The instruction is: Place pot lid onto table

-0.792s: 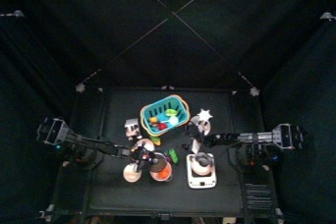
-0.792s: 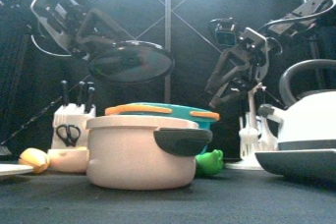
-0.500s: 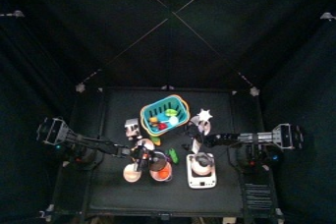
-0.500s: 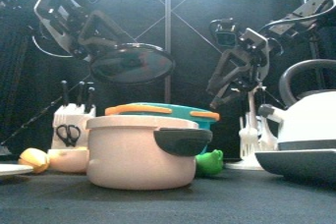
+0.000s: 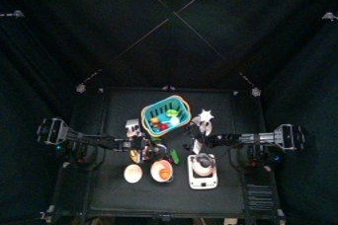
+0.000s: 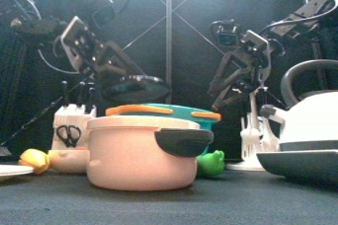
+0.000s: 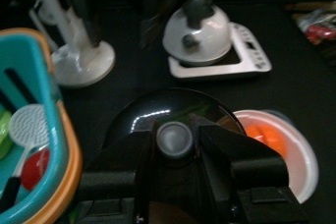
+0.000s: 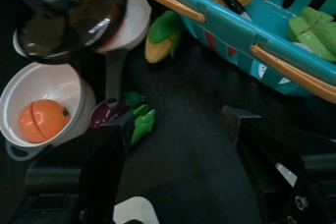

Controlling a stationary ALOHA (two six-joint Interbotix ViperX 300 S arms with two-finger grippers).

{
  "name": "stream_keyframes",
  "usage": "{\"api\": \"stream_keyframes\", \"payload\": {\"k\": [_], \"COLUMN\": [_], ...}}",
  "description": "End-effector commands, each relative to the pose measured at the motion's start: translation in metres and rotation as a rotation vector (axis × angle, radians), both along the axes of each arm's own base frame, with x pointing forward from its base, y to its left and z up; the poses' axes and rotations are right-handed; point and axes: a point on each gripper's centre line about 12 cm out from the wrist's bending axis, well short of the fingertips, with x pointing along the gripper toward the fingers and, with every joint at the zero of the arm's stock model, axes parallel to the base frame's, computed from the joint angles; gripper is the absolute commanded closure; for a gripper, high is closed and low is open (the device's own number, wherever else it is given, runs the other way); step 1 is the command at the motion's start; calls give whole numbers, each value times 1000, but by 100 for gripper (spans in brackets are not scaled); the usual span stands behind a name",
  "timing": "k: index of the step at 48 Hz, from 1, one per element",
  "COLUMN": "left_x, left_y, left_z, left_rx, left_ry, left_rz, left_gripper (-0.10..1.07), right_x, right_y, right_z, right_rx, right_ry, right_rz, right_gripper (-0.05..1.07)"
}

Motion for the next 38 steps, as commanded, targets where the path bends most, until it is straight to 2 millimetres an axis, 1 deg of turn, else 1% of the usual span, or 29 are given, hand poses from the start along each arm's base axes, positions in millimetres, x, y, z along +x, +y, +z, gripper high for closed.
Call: {"api": "stream_keyframes", "payload": {"k": [1,9,18,28,32,38], "left_x": [23,47,66,70,69,68], "left_y": [0,7,17,32,35,36], "left_z": [6,-8,-13,-15,-16,-18], "left_rx": [13,10,7,-6,-13,-13], "left_ry": [-32,-9,-6,1,5,11], "left_rz": [-11,6,31,76,89,93], "left_gripper": [57,58,57,56,52,42], "right_x": [0,-2,-7,-14,-16,-17], "right_y": [-1,-2,-1,-1,-1,0], "right_z": [9,9,15,20,20,19], "right_rx": [-7,-10,-16,-22,-20,-12], "right_ry": [-27,-26,-41,-55,-58,-53], "right_rz": [-1,-9,-18,-32,-34,-38], "right_gripper": [2,2,2,2,2,2]}}
